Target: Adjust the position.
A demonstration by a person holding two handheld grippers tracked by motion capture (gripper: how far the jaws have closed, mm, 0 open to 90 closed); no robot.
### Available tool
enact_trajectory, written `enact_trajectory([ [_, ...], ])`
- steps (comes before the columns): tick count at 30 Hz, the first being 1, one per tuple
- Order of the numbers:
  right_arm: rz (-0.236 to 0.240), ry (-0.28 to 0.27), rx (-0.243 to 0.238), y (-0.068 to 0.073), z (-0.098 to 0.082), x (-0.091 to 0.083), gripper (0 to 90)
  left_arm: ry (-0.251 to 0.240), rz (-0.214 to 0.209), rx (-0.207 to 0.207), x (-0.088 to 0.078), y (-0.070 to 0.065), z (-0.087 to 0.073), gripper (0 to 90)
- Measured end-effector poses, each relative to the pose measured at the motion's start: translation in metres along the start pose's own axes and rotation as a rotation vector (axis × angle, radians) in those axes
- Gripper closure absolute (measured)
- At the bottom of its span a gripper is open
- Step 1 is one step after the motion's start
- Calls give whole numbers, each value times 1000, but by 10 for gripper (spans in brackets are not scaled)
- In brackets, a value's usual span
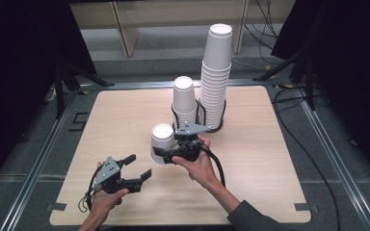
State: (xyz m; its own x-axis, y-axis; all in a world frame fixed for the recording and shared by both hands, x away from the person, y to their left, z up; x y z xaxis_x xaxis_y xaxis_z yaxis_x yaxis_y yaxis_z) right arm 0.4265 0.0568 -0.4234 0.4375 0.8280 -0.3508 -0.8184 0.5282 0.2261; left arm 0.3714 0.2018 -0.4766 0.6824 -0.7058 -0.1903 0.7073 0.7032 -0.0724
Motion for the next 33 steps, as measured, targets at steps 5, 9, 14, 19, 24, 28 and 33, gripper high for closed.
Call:
enact_trajectory([
  [5,26,6,-29,7,-3,5,189,6,-4,-17,6,-3,-1,144],
  [9,25,10,-40,10,-6,9,189,22,-20,-42,9,-8,-3,144],
  [14,44,17,-31,16,-9,12,190,20,-25,-34,15,-12,-4,121],
  [19,75,22,-12,27,-11,13,190,0,-24,-11,17,-15,-2,0],
  [24,71,5,-35,28,-10,15,190,-1,-26,0,15,-15,-1,0],
  [28,67,8,-32,28,-10,14,191,-15,-43,-28,17,-16,-1,33],
  [33,69,-5,-47,28,-9,15,192,-10,-48,-57,17,-18,-1,48],
])
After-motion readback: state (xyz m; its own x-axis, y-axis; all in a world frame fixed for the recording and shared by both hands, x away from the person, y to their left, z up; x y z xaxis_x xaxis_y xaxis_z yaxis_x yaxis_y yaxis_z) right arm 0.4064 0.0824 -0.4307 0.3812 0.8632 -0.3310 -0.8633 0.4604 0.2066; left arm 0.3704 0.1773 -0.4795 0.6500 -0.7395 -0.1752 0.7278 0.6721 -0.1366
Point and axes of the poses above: each handheld gripper's, and its own axes: x roughly forward along the jaws, z roughly out of its top, y roughly to its left, the point moved 7 cm from there along x, roughly forward along the jaws, and after that the axes turned 1 degree about -z, right-handed, at the moved point
